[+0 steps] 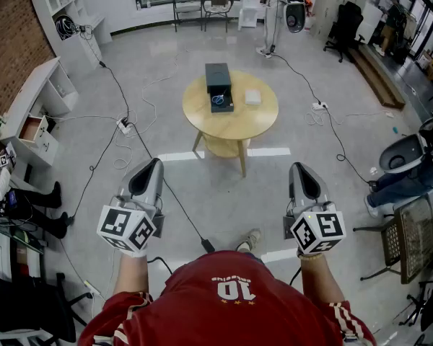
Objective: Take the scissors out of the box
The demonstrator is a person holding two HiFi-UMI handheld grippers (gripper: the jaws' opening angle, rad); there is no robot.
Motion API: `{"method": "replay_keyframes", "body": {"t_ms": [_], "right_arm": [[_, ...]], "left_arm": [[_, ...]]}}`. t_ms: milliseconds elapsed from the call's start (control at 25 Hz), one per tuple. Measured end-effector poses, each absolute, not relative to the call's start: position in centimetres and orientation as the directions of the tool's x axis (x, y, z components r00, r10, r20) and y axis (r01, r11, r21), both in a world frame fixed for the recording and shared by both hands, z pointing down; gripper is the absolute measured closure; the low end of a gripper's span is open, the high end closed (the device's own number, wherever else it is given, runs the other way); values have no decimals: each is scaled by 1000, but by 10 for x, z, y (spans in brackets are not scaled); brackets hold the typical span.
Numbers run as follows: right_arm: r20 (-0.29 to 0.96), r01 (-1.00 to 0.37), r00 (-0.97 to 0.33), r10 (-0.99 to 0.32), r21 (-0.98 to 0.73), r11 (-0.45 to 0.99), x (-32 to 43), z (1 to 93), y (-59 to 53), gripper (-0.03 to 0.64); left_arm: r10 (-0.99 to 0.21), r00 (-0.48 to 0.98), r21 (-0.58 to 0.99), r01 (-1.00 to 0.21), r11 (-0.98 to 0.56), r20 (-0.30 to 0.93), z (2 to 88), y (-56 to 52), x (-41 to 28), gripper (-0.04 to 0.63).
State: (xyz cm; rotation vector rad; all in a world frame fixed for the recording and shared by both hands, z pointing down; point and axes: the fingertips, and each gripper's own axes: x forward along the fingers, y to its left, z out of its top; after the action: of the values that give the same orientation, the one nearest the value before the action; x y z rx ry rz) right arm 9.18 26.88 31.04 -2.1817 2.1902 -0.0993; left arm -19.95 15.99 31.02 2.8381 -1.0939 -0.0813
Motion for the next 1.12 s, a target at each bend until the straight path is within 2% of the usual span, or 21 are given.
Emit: {"method": "replay_keyframes", "body": {"t_ms": [800,1120], "right_arm": [[6,-997,-36,-999,-71,35,70,306,265,617],[40,-995,-35,-999,-91,31,72,317,267,617]], "left_arm": [[-674,738,157,-662,-733,-32,304,169,-221,592],[-668,743,174,-654,-736,-33,309,173,-221,592]]}}
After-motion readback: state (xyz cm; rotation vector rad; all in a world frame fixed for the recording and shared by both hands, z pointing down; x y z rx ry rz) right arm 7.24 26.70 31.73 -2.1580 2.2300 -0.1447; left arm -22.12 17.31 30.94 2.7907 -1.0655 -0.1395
